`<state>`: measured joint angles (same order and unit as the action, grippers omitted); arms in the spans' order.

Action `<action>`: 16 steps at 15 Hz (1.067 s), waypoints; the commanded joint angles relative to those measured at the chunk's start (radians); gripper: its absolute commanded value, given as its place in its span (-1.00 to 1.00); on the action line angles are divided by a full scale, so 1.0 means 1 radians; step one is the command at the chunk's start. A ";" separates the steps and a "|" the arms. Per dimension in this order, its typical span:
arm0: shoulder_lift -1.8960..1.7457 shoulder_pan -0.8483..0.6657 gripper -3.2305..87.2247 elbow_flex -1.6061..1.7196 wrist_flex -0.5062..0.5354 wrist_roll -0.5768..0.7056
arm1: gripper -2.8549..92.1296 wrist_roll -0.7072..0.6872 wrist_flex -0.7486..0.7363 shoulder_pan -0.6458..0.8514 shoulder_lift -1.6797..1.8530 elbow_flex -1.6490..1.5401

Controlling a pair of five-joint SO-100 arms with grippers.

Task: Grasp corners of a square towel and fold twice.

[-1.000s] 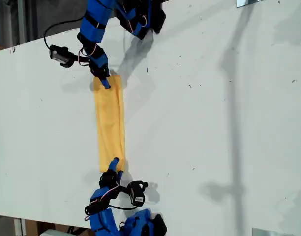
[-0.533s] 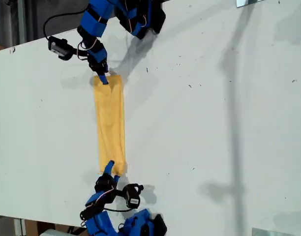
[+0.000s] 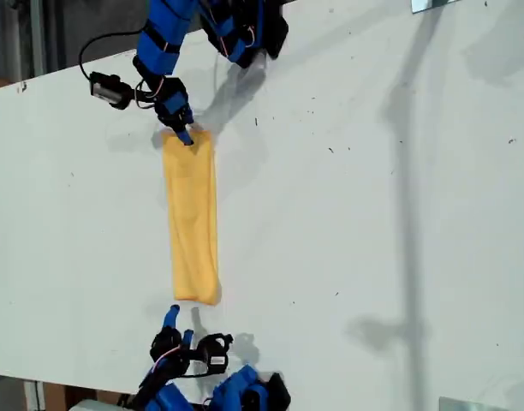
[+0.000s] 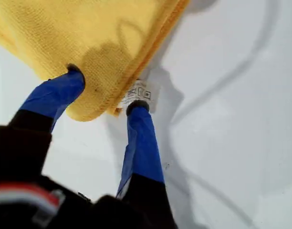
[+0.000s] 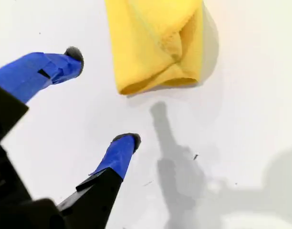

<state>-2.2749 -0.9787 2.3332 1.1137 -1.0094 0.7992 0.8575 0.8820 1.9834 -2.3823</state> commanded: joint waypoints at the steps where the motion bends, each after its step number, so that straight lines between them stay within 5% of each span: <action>1: -0.155 -0.002 -0.27 0.215 -0.124 -0.057 | -0.38 0.003 0.021 0.015 -0.199 0.176; 6: -0.704 0.000 -0.30 0.500 0.057 -0.098 | -0.32 -0.026 0.121 -0.067 -0.476 0.465; 12: -1.077 0.020 -0.32 0.684 0.179 -0.114 | -0.40 -0.017 0.218 0.060 -0.580 0.445; 16: -1.106 0.032 -0.33 0.699 0.190 -0.121 | -0.81 -0.034 0.212 0.100 -0.529 0.371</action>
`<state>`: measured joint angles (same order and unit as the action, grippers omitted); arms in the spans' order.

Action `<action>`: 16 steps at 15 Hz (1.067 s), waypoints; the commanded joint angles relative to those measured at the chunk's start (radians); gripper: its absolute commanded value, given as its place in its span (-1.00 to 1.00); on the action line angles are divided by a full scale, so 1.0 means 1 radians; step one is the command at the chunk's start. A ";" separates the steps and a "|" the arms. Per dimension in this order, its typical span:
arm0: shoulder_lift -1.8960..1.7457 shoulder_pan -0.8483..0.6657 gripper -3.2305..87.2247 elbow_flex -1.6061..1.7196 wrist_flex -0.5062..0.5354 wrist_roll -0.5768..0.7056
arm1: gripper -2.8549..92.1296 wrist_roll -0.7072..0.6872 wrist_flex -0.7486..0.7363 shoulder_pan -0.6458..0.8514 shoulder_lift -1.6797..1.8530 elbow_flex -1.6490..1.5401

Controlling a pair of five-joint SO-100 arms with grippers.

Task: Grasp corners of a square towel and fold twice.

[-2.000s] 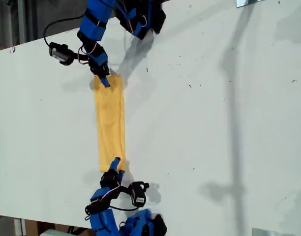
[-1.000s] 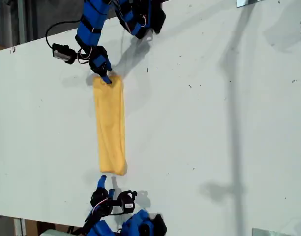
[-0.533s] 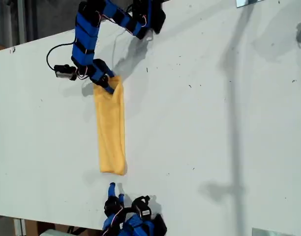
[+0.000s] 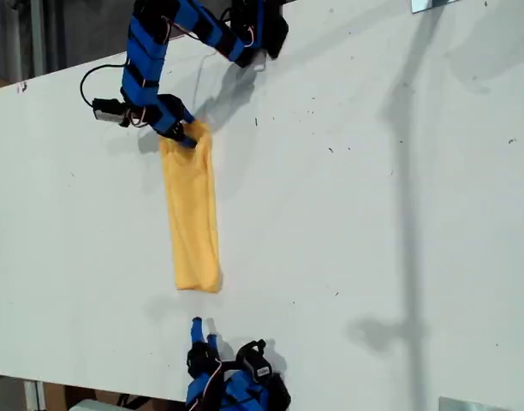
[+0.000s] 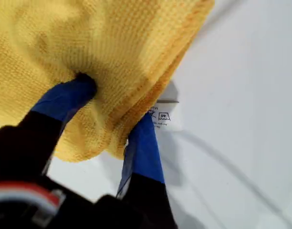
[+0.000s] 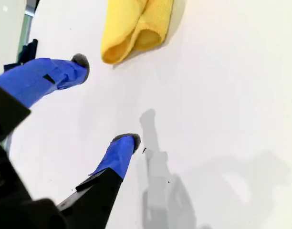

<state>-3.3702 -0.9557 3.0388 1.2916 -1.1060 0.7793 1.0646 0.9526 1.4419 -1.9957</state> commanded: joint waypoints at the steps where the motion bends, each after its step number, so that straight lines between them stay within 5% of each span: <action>1: -0.028 0.012 -0.33 -0.003 0.018 -0.023 | -0.94 -0.014 0.003 0.028 0.021 -0.026; 8: -0.028 0.012 -0.34 0.003 0.018 -0.025 | -0.94 0.011 -0.017 0.021 0.476 -0.256; 12: -0.032 0.006 -0.33 0.006 0.018 -0.037 | -0.94 0.021 0.140 -0.175 0.649 -0.018; 16: -0.043 0.005 -0.36 0.009 0.020 -0.035 | -0.94 0.026 0.127 -0.359 0.634 0.153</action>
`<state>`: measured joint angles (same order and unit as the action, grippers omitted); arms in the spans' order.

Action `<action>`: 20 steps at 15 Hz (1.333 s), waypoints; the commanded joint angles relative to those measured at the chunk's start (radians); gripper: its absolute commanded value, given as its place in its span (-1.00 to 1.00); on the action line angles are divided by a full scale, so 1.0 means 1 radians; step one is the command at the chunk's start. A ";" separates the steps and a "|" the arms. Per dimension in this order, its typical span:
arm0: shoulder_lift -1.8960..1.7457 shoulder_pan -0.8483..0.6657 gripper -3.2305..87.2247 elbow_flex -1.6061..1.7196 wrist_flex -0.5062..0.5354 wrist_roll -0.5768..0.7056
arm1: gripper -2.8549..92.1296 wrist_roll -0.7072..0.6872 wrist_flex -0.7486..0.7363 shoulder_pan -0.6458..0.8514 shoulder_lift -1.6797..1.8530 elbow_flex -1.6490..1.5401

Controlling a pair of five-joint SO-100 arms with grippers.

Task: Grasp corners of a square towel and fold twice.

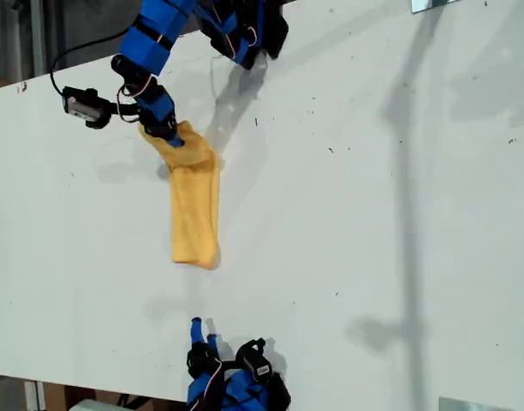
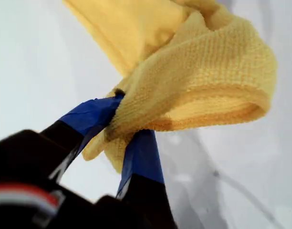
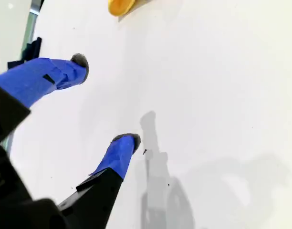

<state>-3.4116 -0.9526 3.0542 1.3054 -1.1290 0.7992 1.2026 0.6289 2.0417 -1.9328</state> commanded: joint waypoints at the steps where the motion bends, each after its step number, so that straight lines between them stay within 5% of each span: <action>1: -0.003 0.002 -0.39 -0.006 0.006 -0.011 | -0.94 -0.002 -0.031 -0.052 0.029 0.112; 5: -0.009 -0.002 -0.41 -0.005 0.008 -0.006 | -0.94 -0.060 -0.238 -0.106 -0.232 0.282; 10: -0.009 0.000 -0.41 -0.003 0.008 -0.003 | -0.94 -0.094 -0.230 -0.198 -0.896 0.976; 20: -0.009 0.003 -0.42 -0.003 0.008 -0.005 | -0.94 -0.210 -0.592 -0.232 -1.069 1.032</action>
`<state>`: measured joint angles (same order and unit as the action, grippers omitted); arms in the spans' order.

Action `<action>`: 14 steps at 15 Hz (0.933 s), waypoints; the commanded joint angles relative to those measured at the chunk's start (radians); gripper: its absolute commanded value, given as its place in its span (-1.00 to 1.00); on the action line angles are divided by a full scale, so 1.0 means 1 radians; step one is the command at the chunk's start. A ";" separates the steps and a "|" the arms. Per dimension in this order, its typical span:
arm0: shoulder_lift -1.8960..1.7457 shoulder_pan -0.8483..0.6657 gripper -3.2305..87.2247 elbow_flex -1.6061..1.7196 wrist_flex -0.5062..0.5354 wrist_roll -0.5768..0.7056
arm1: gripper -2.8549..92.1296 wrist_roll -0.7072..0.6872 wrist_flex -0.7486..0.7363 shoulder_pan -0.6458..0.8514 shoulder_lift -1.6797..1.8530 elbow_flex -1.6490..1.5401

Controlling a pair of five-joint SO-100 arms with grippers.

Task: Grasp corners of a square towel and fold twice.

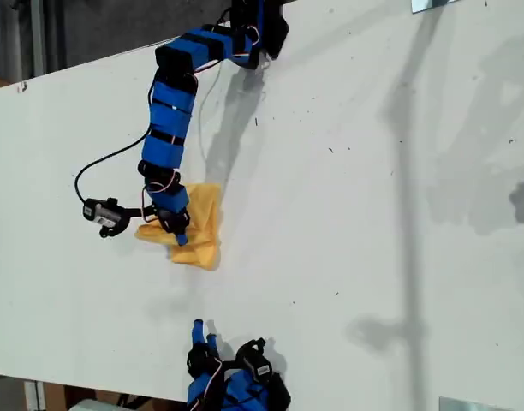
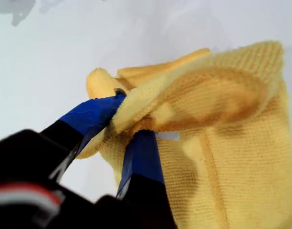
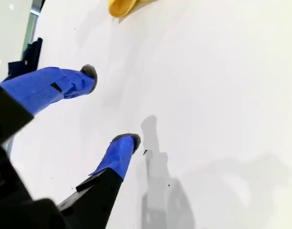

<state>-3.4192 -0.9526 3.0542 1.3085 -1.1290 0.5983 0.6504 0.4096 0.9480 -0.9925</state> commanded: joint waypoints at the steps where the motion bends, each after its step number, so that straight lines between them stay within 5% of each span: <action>1: -0.002 0.003 -0.42 -0.003 0.005 -0.005 | -0.94 -0.006 -0.058 -0.015 0.017 0.097; 2: -0.002 0.003 -0.42 -0.003 0.005 -0.005 | -0.62 -0.006 -0.075 -0.021 0.009 0.097; 4: -0.002 0.002 -0.42 -0.003 0.005 -0.005 | -0.33 -0.012 -0.071 -0.026 0.015 0.097; 10: -0.002 0.003 -0.42 -0.003 0.005 -0.005 | -0.38 -0.008 -0.028 0.011 0.100 0.014; 14: -0.005 0.003 -0.42 -0.002 0.005 -0.003 | -0.44 0.120 0.153 0.094 0.075 -0.097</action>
<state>-3.4208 -0.9526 3.0588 1.3085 -1.1290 0.6765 0.7593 0.4801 0.9725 -1.1014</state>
